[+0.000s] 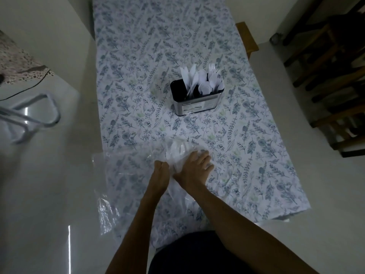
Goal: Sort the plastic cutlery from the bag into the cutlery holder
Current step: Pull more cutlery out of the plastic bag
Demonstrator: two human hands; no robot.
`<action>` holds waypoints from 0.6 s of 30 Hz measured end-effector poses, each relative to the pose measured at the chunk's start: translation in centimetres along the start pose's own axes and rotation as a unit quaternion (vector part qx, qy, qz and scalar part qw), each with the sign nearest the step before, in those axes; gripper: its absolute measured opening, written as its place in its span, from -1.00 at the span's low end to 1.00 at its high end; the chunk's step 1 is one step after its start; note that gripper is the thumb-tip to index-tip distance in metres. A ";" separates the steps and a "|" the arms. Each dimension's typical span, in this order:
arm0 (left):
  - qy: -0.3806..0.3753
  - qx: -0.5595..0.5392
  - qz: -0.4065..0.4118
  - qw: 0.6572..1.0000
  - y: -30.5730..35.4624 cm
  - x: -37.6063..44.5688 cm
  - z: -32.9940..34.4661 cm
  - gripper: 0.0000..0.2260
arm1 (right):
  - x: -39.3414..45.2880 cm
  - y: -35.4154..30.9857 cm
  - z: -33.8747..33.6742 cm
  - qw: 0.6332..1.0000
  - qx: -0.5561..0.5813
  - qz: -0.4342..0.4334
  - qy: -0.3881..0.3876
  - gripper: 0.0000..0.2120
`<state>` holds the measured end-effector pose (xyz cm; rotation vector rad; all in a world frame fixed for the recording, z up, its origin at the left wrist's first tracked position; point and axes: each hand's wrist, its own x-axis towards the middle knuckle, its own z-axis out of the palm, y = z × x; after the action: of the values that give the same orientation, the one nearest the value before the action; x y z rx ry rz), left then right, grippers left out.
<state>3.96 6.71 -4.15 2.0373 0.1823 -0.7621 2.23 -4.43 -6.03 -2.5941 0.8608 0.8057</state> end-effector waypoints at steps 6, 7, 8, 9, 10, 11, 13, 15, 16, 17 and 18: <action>0.004 -0.026 -0.027 0.999 0.9 -0.2 0.0 -0.90 | 0.4 -0.1 0.2 0.999 -0.049 -0.002 0.002 0.17; 0.003 -0.029 -0.033 0.999 1.0 -0.2 0.1 -0.87 | 0.6 0.0 0.0 0.998 -0.056 -0.004 0.010 0.16; 0.003 -0.036 -0.038 0.999 1.1 -0.2 0.2 -0.82 | 0.8 0.2 -0.2 0.998 -0.064 -0.003 0.019 0.15; 0.003 -0.044 -0.042 0.998 1.0 -0.3 0.4 -0.76 | 0.9 0.3 -0.3 0.997 -0.074 -0.003 0.025 0.13; 0.001 -0.050 -0.043 0.998 1.1 -0.5 0.5 -0.69 | 1.1 0.5 -0.5 0.996 -0.083 -0.004 0.028 0.11; -0.006 -0.048 -0.041 0.998 0.8 -0.5 0.7 -0.60 | 1.3 0.7 -0.7 0.996 -0.090 -0.007 0.028 0.07; -0.031 -0.040 -0.029 0.998 -0.1 -0.6 1.1 -0.38 | 1.6 1.2 -1.3 0.995 -0.095 -0.014 0.023 0.00; -0.056 -0.034 -0.012 0.998 -0.9 -0.8 1.4 -0.22 | 1.8 1.6 -2.0 0.995 -0.095 -0.023 0.012 -0.03; -0.062 -0.023 -0.005 0.998 -1.2 -1.0 1.6 -0.18 | 2.0 1.8 -2.2 0.995 -0.093 -0.027 0.011 -0.08; -0.066 -0.010 0.001 0.998 -1.5 -1.4 1.9 -0.16 | 2.0 2.0 -2.5 0.995 -0.091 -0.029 0.013 -0.14; -0.064 0.001 0.007 0.998 -1.7 -1.7 2.3 -0.15 | 2.1 2.1 -2.8 0.995 -0.093 -0.033 0.013 -0.21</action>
<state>0.89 6.12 -5.22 1.9828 0.0937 -0.8809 3.47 -8.25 -5.26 -2.7850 0.7336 0.8733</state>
